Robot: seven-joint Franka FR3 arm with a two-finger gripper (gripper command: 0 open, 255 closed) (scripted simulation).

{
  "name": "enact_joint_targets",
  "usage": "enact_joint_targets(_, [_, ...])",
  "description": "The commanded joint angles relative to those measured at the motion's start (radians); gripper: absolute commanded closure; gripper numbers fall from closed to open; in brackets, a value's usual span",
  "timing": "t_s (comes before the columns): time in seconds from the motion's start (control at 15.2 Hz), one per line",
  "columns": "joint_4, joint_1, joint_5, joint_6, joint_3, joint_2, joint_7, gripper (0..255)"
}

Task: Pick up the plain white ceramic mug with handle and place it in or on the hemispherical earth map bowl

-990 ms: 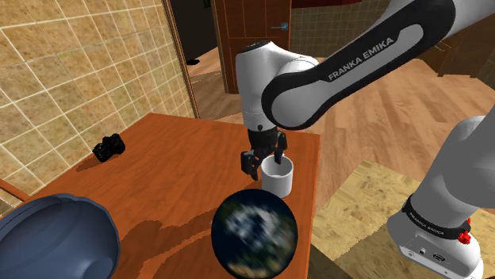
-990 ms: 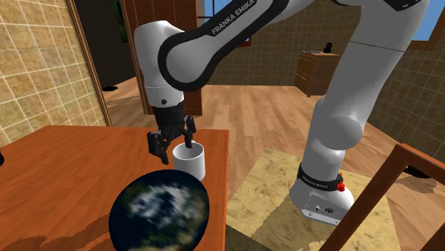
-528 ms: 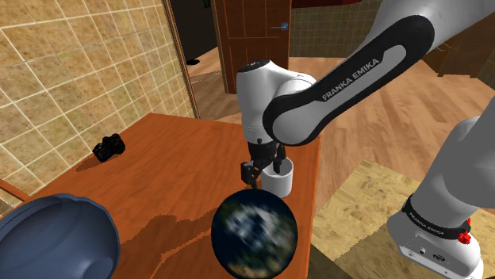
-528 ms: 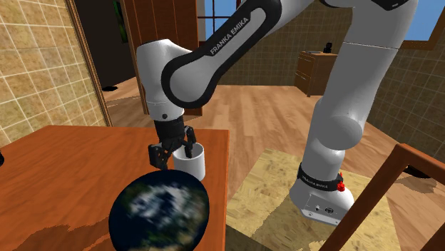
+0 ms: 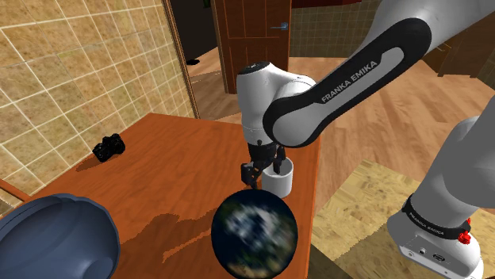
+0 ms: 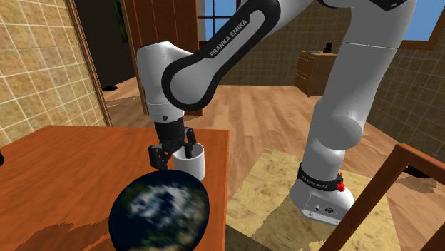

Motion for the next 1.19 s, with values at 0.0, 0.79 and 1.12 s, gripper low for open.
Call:
enact_joint_targets(0.0, [0.0, 0.0, 0.0, 0.0, 0.0, 0.0, 0.0, 255])
enact_joint_targets(0.79, [0.018, 0.001, 0.013, -0.044, -0.005, -0.028, -0.01, 255])
enact_joint_targets(1.12, [0.052, 0.003, 0.029, -0.116, -0.014, -0.07, -0.022, 255])
